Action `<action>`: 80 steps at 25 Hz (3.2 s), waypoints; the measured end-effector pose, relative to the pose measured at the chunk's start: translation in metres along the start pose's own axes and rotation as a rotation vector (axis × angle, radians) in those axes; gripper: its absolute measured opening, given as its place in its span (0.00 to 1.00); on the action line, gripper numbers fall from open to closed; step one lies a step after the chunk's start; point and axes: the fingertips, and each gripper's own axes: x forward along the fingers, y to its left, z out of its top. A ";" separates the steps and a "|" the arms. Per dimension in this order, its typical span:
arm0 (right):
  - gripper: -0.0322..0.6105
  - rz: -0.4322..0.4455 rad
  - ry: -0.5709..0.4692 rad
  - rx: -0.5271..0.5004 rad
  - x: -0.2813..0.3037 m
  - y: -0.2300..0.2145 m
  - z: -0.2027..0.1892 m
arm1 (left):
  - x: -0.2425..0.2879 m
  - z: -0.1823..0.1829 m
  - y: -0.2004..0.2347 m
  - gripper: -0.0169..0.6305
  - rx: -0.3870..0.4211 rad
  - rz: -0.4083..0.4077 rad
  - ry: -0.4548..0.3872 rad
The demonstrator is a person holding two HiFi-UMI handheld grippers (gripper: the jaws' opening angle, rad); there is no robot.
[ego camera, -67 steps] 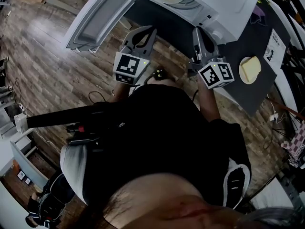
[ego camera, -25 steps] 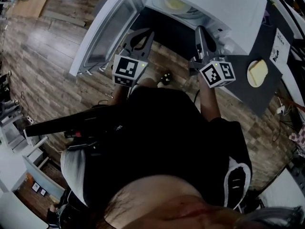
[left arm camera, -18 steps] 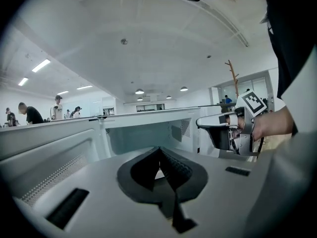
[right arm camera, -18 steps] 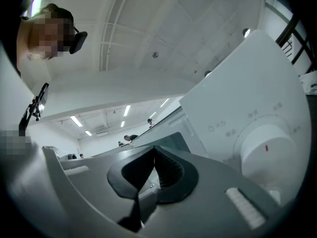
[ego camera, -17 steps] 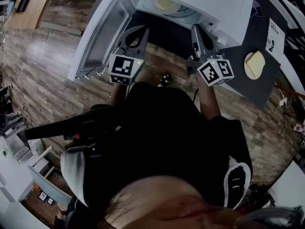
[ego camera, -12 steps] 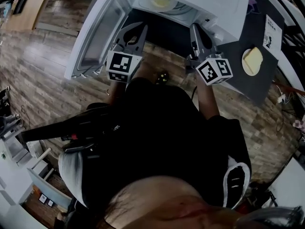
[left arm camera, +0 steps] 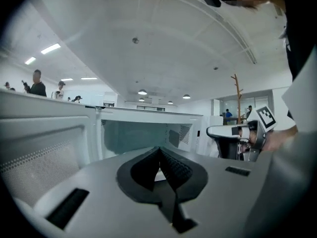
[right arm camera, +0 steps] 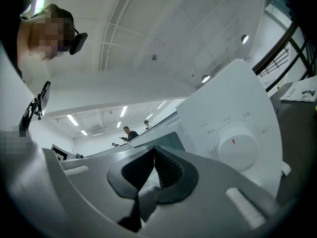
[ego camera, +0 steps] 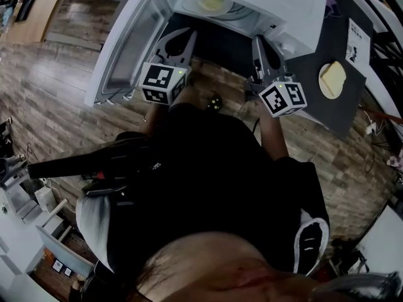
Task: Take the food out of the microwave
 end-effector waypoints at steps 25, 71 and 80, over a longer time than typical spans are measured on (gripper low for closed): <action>0.05 -0.072 0.026 0.037 0.012 -0.018 -0.018 | 0.059 -0.035 0.054 0.04 -0.195 0.042 0.094; 0.05 -0.152 0.061 0.111 0.045 -0.037 -0.043 | 0.111 -0.084 0.084 0.25 -0.670 -0.034 0.219; 0.05 -0.146 0.072 0.120 0.054 -0.037 -0.048 | 0.118 -0.091 0.092 0.29 -0.783 -0.022 0.238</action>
